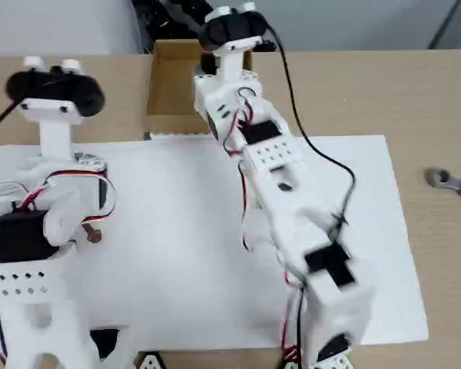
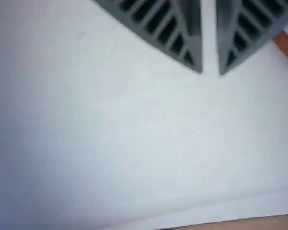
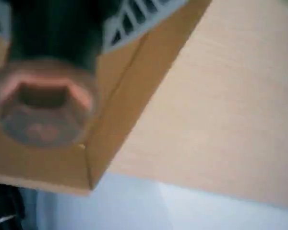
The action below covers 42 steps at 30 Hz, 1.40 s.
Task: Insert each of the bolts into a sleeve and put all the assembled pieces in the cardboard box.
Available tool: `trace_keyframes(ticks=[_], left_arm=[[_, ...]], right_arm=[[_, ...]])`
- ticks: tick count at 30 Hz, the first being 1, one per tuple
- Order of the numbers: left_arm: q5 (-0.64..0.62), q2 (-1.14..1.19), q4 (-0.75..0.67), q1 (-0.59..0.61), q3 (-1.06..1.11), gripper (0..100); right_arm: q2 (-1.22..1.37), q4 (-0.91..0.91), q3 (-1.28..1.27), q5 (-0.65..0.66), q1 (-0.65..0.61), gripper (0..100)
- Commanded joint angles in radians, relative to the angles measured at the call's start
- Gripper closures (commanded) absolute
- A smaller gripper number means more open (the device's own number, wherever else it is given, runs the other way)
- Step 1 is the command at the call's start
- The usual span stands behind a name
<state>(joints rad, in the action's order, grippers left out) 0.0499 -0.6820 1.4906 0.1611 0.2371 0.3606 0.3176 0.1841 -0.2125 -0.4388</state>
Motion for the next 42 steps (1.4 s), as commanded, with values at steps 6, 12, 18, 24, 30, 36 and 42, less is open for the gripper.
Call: trace_keyframes(ticks=[6,12,18,24,30,36,42], left_arm=[[0.003,-0.014,0.006,0.031,0.031,100],[0.003,-0.014,0.0,0.031,0.093,100],[0.002,-0.014,-0.048,0.031,0.093,100],[-0.041,-0.014,-0.078,0.031,0.093,100],[-0.046,-0.014,-0.08,0.031,0.093,100],[-0.046,-0.014,-0.078,0.031,0.093,100],[-0.046,-0.014,-0.074,0.031,0.093,100]], right_arm=[[0.42,-0.016,0.548,0.02,0.03,99.5],[0.555,0.099,0.698,0.02,0.035,99.4],[0.578,0.22,0.753,0.018,0.047,99.4],[0.539,0.367,0.789,0.014,0.05,99.4],[0.541,0.418,0.827,0.018,0.05,98.8],[0.541,0.418,0.827,0.018,0.051,80.5],[0.541,0.443,0.827,0.014,0.05,76.9]])
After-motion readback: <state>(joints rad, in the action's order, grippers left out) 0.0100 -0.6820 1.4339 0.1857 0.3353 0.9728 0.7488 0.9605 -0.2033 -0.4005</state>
